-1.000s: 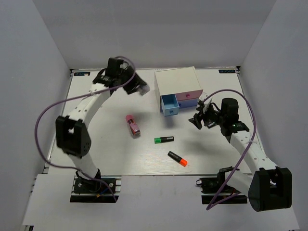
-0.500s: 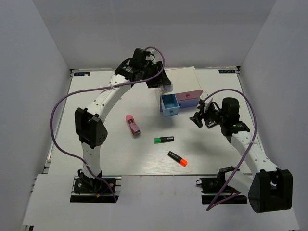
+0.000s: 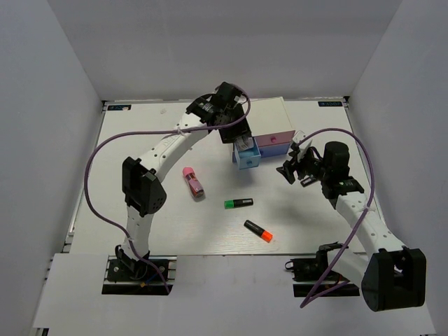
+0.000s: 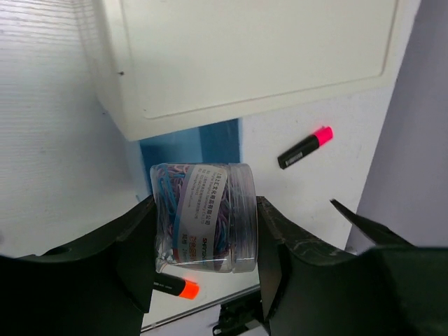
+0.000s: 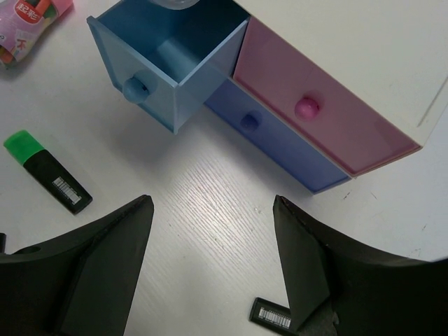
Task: Sort the stationery into containers
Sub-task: Place the stationery into the container
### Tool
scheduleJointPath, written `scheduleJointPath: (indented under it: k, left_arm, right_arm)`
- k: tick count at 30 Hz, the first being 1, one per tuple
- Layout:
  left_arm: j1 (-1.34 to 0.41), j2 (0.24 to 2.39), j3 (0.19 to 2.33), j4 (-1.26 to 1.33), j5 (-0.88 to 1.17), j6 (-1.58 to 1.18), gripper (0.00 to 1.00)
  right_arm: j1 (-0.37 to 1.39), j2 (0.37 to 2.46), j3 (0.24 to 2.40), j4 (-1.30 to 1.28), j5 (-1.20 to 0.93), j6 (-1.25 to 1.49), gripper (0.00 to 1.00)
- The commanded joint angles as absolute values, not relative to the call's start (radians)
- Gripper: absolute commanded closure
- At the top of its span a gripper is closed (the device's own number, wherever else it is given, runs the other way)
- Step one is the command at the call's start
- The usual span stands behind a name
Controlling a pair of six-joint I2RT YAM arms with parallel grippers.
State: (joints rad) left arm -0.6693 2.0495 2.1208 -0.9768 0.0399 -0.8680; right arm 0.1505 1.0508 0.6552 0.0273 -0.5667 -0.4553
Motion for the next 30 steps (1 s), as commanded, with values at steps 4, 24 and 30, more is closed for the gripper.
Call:
scheduleJointPath:
  k: [4,24,30]
  left_arm:
    - [-0.695,2.06,2.216,-1.034,-0.112,-0.937,1.0]
    - [-0.735,2.109,2.249,-1.045,-0.11,-0.937,0.53]
    - [-0.735,2.1,2.249,-1.035,-0.11,-0.937,0.42]
  right_arm:
    - [0.147,1.015,0.634,0.072,-0.555,-0.437,0.25]
    - [0.144,1.003,0.626,0.08,-0.549,-0.433,0.25]
    - [0.146,1.008,0.63,0.083,-0.549,-0.433,0.25]
